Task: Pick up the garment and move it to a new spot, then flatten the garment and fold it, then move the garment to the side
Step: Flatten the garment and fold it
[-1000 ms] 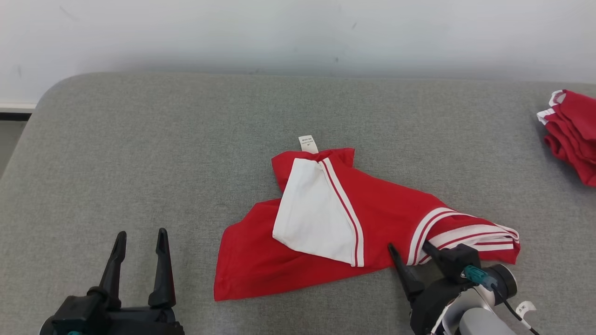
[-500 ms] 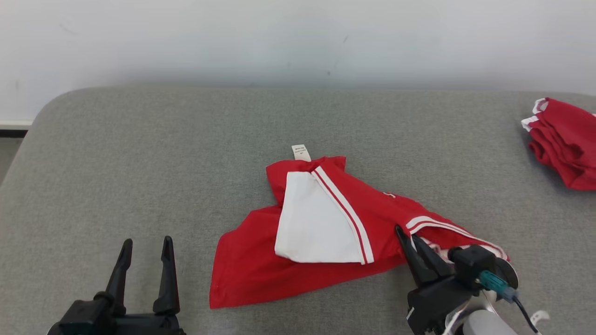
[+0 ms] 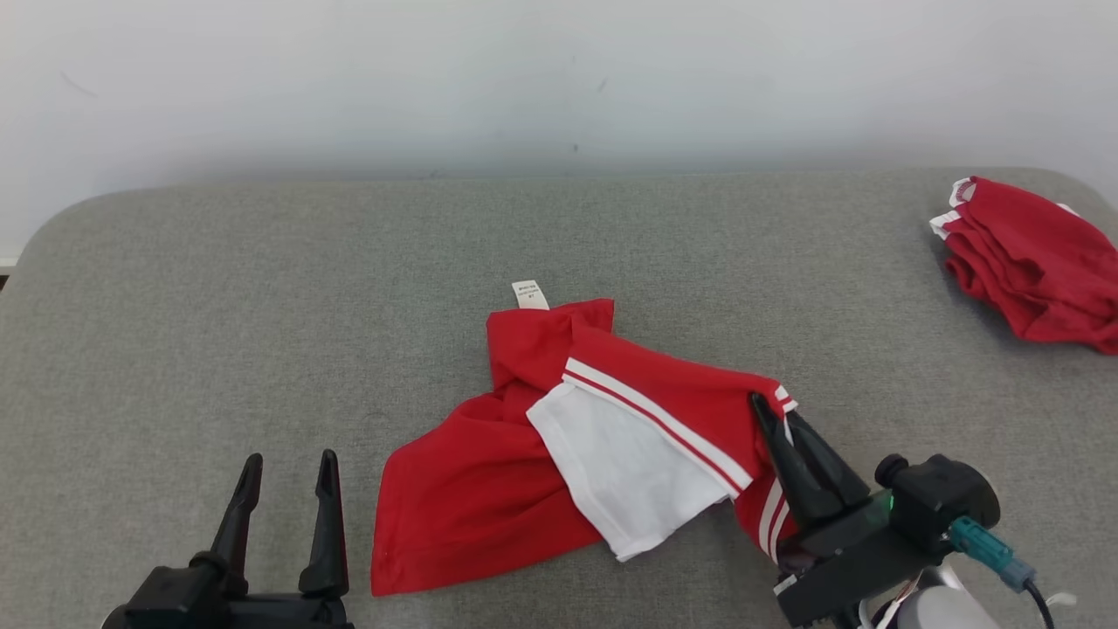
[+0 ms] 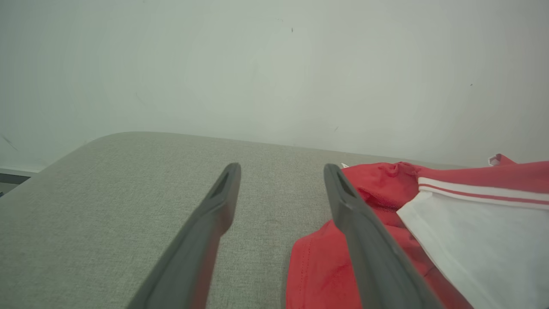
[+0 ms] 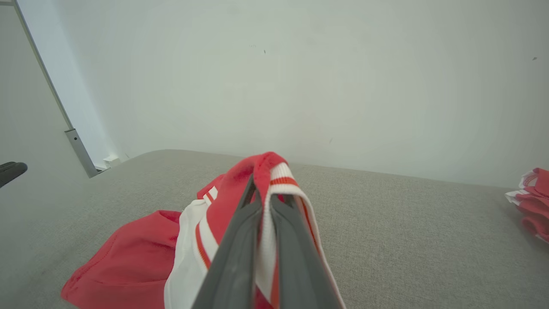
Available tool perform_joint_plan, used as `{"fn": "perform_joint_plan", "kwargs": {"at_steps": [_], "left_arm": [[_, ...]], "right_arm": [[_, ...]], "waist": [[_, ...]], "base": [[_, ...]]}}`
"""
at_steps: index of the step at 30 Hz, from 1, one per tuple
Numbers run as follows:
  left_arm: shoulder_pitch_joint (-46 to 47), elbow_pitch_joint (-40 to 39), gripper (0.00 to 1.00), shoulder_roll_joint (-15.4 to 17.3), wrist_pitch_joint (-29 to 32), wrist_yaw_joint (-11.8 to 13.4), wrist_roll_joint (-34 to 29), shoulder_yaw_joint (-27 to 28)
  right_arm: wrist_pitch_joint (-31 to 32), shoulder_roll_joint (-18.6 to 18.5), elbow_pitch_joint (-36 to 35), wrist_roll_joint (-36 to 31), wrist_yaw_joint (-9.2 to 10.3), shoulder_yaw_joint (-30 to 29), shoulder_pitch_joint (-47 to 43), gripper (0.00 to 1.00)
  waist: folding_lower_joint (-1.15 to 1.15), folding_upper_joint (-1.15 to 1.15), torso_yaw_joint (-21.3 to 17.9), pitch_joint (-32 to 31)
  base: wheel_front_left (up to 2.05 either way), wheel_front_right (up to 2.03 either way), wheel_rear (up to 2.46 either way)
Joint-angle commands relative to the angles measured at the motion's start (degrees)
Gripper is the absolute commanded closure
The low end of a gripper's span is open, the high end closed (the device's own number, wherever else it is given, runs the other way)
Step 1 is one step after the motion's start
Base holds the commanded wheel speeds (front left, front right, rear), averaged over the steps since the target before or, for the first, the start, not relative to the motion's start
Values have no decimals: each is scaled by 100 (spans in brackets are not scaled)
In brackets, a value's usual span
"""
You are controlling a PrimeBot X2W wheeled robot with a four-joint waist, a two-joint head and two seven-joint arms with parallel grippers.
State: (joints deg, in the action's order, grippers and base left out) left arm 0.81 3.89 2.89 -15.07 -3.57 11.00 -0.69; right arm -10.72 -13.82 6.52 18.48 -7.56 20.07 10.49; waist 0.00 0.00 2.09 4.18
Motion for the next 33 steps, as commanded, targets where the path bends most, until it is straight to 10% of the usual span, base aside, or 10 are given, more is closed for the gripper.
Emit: {"fn": "perform_joint_plan", "kwargs": {"at_steps": [1,11,24,25,26,27,33], "left_arm": [[54,-7,0,1,-10,-24,-12,-4],[221,52,0,0,-10,10,119,-85],[618,124,0,1,-10,23,235,-372],[634,129,0,1,-10,30,254,-396],[650,144,0,-1,-10,37,257,-429],[669,145,0,-1,-10,45,260,-450],[706,136,0,0,-10,92,260,-484]], "right_arm": [[34,-48,-53,-54,18,-49,72,100],[254,-92,508,39,18,-431,1074,100],[33,-202,3288,459,18,-1012,2947,100],[-5,-198,3541,457,18,-1034,3057,94],[-54,-189,3768,459,17,-1037,3167,23],[-72,-173,3988,472,18,-1019,3268,0],[-330,-142,4576,528,18,-681,3500,0]], "waist": [[0,0,49,44],[0,0,308,371],[0,0,639,874],[0,0,645,906],[0,0,652,932],[0,0,655,953],[0,0,531,951]], "base": [[0,0,0],[0,0,0],[0,0,0],[0,0,0],[0,0,0],[0,0,0],[0,0,0]]}}
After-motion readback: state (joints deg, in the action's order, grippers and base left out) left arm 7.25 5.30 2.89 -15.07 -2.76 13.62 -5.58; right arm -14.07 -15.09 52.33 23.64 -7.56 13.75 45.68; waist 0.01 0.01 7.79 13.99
